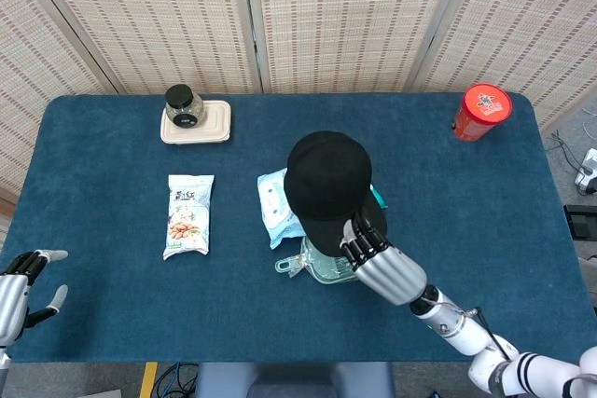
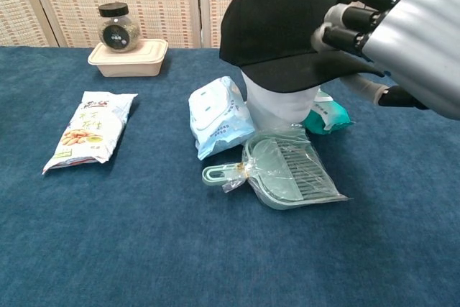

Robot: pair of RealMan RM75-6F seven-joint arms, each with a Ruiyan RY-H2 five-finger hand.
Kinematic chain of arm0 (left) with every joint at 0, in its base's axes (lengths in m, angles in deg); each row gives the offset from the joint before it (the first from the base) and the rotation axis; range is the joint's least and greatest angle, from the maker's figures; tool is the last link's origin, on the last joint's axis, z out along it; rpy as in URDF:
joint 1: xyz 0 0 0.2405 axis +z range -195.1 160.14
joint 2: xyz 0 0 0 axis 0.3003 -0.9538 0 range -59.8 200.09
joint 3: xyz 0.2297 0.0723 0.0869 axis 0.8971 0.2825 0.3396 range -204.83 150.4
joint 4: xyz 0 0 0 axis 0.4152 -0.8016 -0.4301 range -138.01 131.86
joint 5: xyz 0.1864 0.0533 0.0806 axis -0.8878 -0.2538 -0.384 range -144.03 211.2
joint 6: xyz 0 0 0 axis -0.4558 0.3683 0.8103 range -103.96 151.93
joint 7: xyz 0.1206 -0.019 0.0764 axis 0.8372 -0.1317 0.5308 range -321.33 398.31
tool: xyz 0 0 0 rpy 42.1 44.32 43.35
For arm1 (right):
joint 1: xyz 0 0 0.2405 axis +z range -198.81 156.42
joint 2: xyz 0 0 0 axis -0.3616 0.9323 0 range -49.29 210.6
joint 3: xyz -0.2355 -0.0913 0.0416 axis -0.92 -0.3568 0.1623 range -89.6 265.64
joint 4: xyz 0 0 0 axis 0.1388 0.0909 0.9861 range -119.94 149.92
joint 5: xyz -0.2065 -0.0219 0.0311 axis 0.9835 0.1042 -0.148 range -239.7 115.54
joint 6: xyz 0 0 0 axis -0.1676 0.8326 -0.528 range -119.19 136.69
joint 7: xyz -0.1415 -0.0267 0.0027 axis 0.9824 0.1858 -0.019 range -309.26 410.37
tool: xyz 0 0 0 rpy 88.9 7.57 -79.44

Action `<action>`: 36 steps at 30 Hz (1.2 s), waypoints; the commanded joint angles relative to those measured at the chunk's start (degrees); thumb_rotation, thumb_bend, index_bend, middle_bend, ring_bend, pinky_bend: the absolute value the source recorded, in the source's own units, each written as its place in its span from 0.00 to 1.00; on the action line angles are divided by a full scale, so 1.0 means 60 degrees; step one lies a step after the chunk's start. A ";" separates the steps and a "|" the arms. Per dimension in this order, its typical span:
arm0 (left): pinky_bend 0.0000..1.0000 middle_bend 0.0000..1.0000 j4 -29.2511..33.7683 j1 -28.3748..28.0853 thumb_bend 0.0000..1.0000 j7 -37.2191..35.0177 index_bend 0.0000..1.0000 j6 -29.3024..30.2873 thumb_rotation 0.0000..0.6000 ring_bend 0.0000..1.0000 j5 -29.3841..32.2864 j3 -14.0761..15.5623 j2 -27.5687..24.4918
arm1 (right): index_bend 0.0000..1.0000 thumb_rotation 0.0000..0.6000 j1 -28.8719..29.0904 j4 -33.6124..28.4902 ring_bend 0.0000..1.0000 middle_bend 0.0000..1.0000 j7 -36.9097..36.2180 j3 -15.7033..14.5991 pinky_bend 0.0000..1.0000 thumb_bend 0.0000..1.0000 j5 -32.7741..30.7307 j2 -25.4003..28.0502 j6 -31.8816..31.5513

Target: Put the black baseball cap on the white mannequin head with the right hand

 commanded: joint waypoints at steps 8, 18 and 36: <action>0.51 0.33 0.0008 -0.0001 0.33 0.0012 0.30 -0.0012 1.00 0.26 0.0009 0.0005 -0.0002 | 0.01 1.00 -0.0460 -0.0873 0.24 0.34 0.0326 0.0028 0.16 0.21 -0.0365 0.0426 0.0316; 0.51 0.33 0.0004 -0.0002 0.33 0.0010 0.30 -0.0001 1.00 0.26 0.0000 0.0002 -0.0002 | 0.00 1.00 -0.1379 -0.2459 0.20 0.28 0.1052 -0.0264 0.16 0.20 -0.0955 0.1315 0.0549; 0.51 0.33 -0.0071 -0.0019 0.33 0.0011 0.30 -0.0006 1.00 0.26 0.0046 -0.0036 0.0060 | 0.14 1.00 -0.3453 -0.5675 0.14 0.22 -0.0484 -0.0555 0.16 0.20 -0.3286 0.3533 0.0081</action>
